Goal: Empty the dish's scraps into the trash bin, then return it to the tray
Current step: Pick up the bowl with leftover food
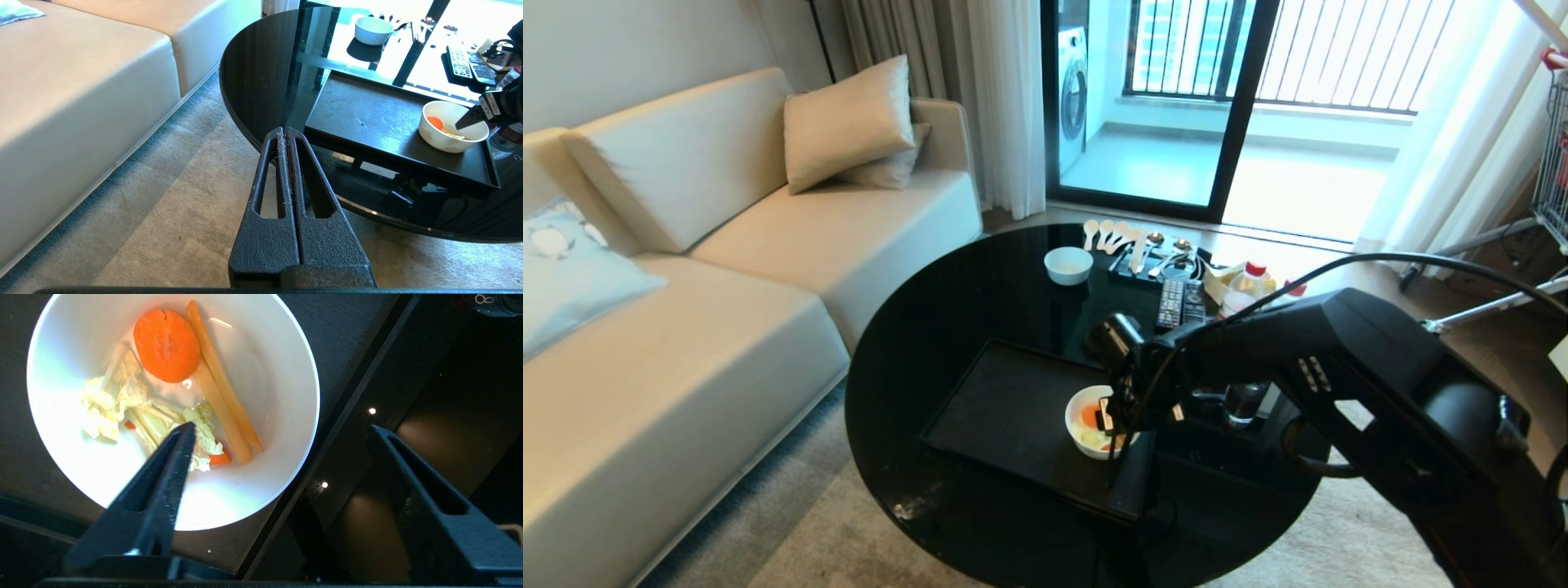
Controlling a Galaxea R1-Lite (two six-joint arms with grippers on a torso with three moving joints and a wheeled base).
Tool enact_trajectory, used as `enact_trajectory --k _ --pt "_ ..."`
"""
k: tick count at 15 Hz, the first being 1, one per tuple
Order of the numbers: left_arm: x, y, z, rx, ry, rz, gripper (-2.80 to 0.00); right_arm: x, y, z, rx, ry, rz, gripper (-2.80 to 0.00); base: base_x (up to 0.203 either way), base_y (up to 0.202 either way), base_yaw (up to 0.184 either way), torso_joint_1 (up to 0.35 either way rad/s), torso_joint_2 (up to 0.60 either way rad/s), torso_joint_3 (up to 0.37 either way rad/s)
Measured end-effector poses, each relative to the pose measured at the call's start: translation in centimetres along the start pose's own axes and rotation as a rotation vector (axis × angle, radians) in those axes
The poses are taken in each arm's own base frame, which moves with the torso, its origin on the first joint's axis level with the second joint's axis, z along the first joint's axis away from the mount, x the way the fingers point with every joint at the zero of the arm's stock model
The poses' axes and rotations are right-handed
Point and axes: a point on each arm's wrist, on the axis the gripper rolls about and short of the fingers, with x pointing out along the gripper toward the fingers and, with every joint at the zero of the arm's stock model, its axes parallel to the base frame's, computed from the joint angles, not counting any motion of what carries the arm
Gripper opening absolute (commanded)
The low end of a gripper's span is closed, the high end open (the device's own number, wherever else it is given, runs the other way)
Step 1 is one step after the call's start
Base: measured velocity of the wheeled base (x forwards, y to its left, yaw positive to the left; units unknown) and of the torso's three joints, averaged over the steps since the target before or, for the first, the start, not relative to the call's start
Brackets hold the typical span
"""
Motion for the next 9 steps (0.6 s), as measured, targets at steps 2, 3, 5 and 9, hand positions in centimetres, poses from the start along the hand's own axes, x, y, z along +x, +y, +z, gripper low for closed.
enact_trajectory --k 2,3,5,9 --pt "0.0 0.0 0.0 0.0 0.0 0.0 -2.8 0.2 0.0 0.1 0.0 -0.003 0.0 -2.8 0.0 0.0 0.0 0.0 0.0 0.0" --pt "0.0 0.0 0.0 0.0 0.0 0.0 -2.8 0.3 0.0 0.1 -0.002 -0.001 -0.001 -2.8 0.0 0.0 0.0 0.0 0.0 0.0" --pt "0.0 0.0 0.0 0.0 0.0 0.0 -2.8 0.7 0.1 0.1 0.002 -0.01 0.002 -2.8 0.0 0.0 0.0 0.0 0.0 0.0" --pt "0.0 0.0 0.0 0.0 0.0 0.0 -2.8 1.4 0.2 -0.2 0.003 -0.006 0.002 -2.8 0.0 0.0 0.0 0.0 0.0 0.0"
